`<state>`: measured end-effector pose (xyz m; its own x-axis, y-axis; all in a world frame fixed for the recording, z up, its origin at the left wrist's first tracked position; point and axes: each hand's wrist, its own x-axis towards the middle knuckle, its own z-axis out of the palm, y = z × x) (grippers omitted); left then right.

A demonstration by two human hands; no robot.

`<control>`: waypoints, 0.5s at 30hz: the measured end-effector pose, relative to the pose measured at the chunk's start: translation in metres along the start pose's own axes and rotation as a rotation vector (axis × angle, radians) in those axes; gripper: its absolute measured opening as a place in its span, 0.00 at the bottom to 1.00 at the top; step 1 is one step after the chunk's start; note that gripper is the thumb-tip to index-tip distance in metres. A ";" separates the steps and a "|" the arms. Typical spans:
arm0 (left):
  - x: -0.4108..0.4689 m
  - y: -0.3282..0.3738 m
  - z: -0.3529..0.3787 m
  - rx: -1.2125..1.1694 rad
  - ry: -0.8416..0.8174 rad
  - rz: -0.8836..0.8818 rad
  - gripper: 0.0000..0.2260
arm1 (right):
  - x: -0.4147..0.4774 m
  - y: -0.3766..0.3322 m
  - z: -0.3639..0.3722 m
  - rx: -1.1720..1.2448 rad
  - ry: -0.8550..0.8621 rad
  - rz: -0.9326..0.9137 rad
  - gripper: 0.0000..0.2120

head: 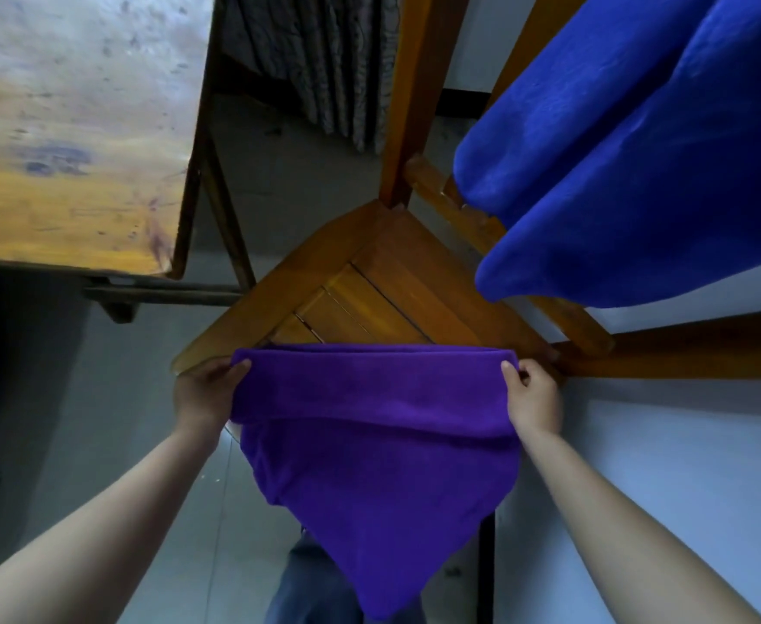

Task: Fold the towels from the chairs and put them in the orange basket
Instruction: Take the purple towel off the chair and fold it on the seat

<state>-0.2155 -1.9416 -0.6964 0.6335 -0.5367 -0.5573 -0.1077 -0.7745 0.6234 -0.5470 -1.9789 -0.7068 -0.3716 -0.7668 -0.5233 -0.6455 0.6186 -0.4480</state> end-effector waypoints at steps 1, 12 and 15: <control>0.003 -0.002 0.000 0.029 0.000 0.001 0.08 | 0.000 -0.001 0.001 -0.032 -0.004 -0.005 0.16; 0.020 0.000 -0.001 0.620 -0.127 0.439 0.19 | 0.007 -0.014 -0.006 -0.655 0.041 -0.382 0.23; 0.024 0.004 -0.001 0.890 -0.200 0.567 0.20 | 0.014 -0.019 -0.008 -0.811 -0.023 -0.493 0.22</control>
<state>-0.1999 -1.9573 -0.7060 0.1875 -0.8770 -0.4424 -0.9171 -0.3176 0.2410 -0.5452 -2.0034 -0.6999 0.0738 -0.9008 -0.4279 -0.9960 -0.0881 0.0138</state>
